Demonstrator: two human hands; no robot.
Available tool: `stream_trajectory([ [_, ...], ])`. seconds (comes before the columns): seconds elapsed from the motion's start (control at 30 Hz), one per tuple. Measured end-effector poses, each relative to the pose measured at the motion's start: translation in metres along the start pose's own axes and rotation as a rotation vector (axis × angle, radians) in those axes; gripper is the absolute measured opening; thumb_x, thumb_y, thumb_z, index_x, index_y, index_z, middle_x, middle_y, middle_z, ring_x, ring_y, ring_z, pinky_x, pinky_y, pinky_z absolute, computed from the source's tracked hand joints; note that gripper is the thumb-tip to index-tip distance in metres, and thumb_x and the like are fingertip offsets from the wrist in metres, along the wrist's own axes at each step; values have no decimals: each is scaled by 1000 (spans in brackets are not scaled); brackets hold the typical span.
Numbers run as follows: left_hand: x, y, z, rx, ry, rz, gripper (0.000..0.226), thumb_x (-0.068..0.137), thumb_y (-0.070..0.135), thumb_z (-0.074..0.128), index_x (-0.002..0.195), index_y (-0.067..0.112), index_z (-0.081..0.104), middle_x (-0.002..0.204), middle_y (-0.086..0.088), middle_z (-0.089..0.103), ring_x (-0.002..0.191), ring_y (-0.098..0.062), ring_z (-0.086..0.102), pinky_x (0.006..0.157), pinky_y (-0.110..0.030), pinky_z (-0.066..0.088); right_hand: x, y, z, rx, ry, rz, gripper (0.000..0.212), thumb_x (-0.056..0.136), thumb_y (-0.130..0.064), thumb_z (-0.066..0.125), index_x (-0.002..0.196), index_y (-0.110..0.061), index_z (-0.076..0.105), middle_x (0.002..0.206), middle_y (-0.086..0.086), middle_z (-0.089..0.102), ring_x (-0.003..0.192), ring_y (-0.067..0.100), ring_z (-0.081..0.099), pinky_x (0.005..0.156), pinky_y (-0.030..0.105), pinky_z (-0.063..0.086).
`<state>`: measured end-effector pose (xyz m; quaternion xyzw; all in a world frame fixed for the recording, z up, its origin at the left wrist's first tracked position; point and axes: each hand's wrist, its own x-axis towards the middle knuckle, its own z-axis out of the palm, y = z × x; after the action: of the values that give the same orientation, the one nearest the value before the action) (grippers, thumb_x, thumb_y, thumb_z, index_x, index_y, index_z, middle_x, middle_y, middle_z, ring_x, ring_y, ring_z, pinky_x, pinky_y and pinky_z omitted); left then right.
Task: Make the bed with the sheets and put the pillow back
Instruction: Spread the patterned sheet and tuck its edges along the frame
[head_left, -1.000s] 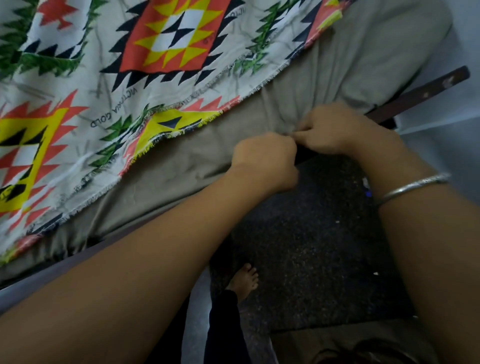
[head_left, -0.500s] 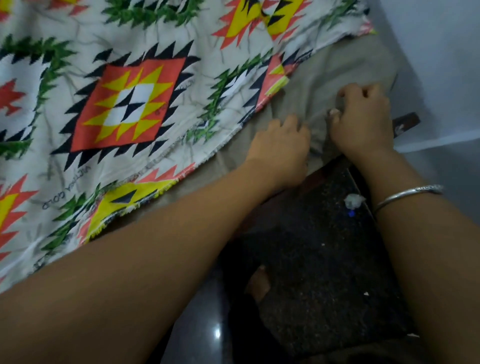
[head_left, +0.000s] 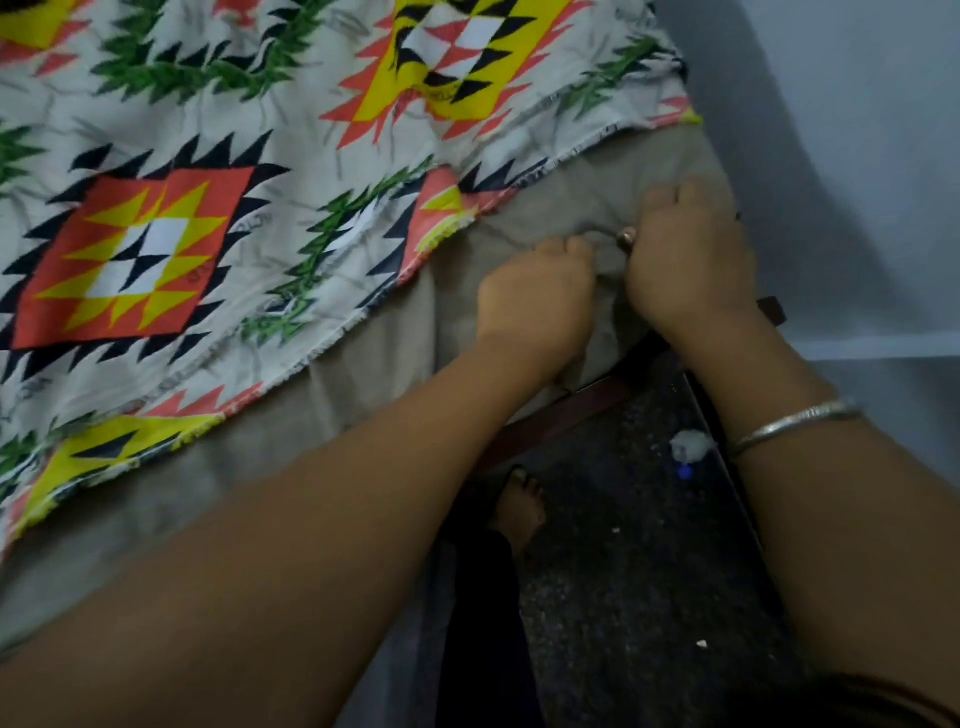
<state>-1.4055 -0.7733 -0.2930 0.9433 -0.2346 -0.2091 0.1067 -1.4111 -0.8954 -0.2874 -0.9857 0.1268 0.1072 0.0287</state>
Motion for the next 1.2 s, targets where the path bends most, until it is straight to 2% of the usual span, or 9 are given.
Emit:
stream_trajectory([
  [0.13, -9, 20, 3, 24, -2, 138, 23, 95, 28, 44, 113, 13, 47, 116, -8, 55, 103, -31, 57, 62, -35, 28, -15, 29, 4, 185, 54, 86, 25, 96, -19, 45, 107, 2, 53, 116, 27, 49, 103, 40, 49, 72, 38, 33],
  [0.27, 11, 28, 0, -50, 93, 50, 40, 93, 41, 47, 122, 14, 42, 123, -8, 52, 105, -31, 57, 63, -33, 29, -2, 41, 4, 476, 190, 263, 33, 93, -31, 52, 110, -3, 50, 117, 21, 52, 105, 33, 48, 78, 32, 29],
  [0.43, 29, 48, 3, 60, 36, 71, 30, 94, 22, 43, 123, 13, 43, 122, -8, 56, 103, -33, 60, 63, -35, 33, 14, 48, 4, 367, 80, 246, 21, 94, -16, 51, 108, -1, 53, 114, 24, 56, 104, 36, 52, 67, 29, 24],
  [0.67, 8, 54, 5, 69, -68, 238, 30, 92, 29, 52, 117, 15, 44, 119, -5, 54, 99, -32, 59, 57, -35, 27, -11, 66, 4, 397, 37, 328, 15, 90, -6, 49, 105, -3, 49, 105, 24, 58, 100, 39, 53, 71, 35, 34],
  [0.77, 11, 48, 3, 40, 51, 223, 24, 94, 27, 49, 114, 14, 48, 114, -5, 56, 97, -32, 59, 56, -34, 28, -4, 60, -1, 294, 74, 318, 23, 89, -8, 48, 111, -5, 47, 114, 24, 52, 103, 41, 50, 77, 40, 38],
  [0.87, 22, 32, -8, 85, 293, 134, 27, 77, 20, 66, 100, 9, 57, 96, -12, 59, 80, -34, 57, 54, -34, 30, 10, 51, -8, 255, 231, 134, 33, 86, -18, 53, 117, -9, 47, 120, 22, 45, 104, 41, 49, 79, 45, 42],
  [1.0, 36, 12, -3, 141, 284, -8, 38, 81, 25, 61, 113, 7, 53, 107, -16, 54, 89, -35, 53, 63, -39, 38, 27, 49, -6, 114, 117, -300, 58, 78, -32, 57, 134, -22, 48, 131, 18, 46, 106, 43, 46, 84, 47, 44],
  [1.1, 38, 14, -11, 171, 267, 15, 26, 77, 9, 61, 102, 4, 57, 97, -17, 57, 79, -36, 57, 54, -34, 30, 38, 50, -8, 70, 185, -298, 44, 82, -21, 57, 125, -20, 57, 116, 19, 55, 98, 43, 49, 73, 45, 45],
  [1.2, 49, 23, -16, 141, 269, 14, 26, 88, 7, 50, 113, 6, 48, 114, -14, 52, 99, -31, 53, 63, -32, 30, 44, 51, -10, -37, 301, -357, 18, 82, -7, 52, 97, -5, 60, 87, 25, 57, 74, 43, 55, 53, 35, 34],
])
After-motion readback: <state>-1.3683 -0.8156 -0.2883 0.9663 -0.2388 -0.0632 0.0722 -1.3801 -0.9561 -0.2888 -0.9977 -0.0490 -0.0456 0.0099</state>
